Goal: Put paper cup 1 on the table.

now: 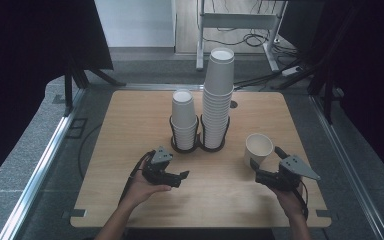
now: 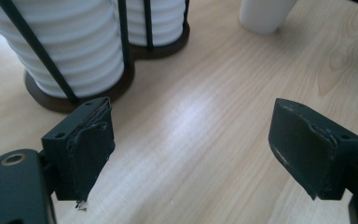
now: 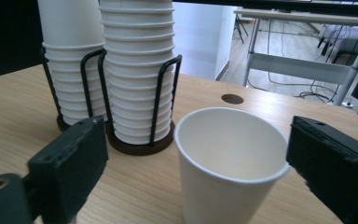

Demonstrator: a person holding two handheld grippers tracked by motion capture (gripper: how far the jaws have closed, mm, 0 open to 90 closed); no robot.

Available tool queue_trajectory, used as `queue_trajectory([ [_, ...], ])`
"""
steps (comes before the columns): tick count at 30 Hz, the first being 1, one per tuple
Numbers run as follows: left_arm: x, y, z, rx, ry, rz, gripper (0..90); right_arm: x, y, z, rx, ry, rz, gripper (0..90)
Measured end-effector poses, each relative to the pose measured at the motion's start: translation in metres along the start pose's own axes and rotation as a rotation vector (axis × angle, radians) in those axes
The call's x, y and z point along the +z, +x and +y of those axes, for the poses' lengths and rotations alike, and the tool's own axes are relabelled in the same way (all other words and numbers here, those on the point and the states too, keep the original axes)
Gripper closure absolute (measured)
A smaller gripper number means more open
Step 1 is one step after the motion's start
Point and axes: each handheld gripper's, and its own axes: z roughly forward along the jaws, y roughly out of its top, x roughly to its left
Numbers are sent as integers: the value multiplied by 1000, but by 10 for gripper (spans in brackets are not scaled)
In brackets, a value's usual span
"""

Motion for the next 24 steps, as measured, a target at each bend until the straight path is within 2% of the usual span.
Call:
queue_trajectory([
  [7, -10, 5, 19, -18, -59, -29, 143, 13, 11, 15, -2, 1, 79, 107],
  [10, -16, 9, 35, -6, -74, -44, 141, 25, 17, 32, 0, -6, 112, 127],
  [12, -19, 12, 48, -8, -87, -55, 141, 29, 18, 37, -5, -3, 121, 128],
  [14, -23, 15, 62, 1, -104, -46, 141, 41, 20, 52, -15, 5, 138, 128],
  [15, -25, 17, 69, -2, -114, -49, 141, 41, 20, 52, -15, 5, 138, 128],
  [17, -27, 21, 80, -4, -131, -75, 140, 48, 21, 61, -21, 11, 147, 128],
  [19, -29, 24, 89, -13, -154, -80, 142, 57, 21, 73, -20, 17, 163, 128],
  [20, -29, 26, 94, -22, -164, -84, 142, 57, 21, 73, -20, 17, 163, 128],
  [24, -27, 29, 109, -12, -171, -82, 143, 70, 21, 88, -16, 17, 179, 128],
])
